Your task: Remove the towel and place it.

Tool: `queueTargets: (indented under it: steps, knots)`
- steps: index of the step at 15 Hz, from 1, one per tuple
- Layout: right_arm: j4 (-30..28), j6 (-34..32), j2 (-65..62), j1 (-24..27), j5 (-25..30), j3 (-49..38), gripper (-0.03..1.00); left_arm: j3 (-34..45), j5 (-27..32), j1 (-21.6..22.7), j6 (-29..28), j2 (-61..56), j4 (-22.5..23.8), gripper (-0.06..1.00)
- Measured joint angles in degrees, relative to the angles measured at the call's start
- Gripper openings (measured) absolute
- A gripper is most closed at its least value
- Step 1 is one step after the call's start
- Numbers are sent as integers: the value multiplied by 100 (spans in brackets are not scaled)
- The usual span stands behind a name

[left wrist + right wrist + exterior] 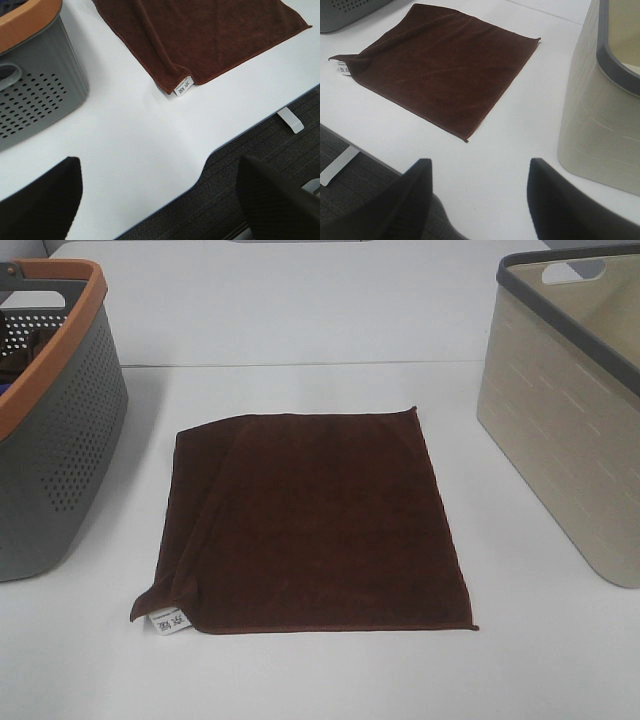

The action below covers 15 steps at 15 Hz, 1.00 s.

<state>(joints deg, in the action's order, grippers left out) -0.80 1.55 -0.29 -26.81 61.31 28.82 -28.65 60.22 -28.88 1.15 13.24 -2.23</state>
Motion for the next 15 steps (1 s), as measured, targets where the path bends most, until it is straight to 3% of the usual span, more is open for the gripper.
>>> queueTargets:
  steps: [6,8,9,13,15]
  knots:
    - [0,0,0,63,0,0,55,0,-11,132,0,0,0,80]
    - [0,0,0,430,0,0,55,0,-17,819,0,0,0,80]
    - [0,0,0,825,0,0,55,0,-17,1066,0,0,0,80]
    - [0,0,0,2292,0,0,55,6,-17,2744,0,-424,11,80]
    - [0,0,0,2653,0,0,55,6,-17,2974,0,-779,11,80]
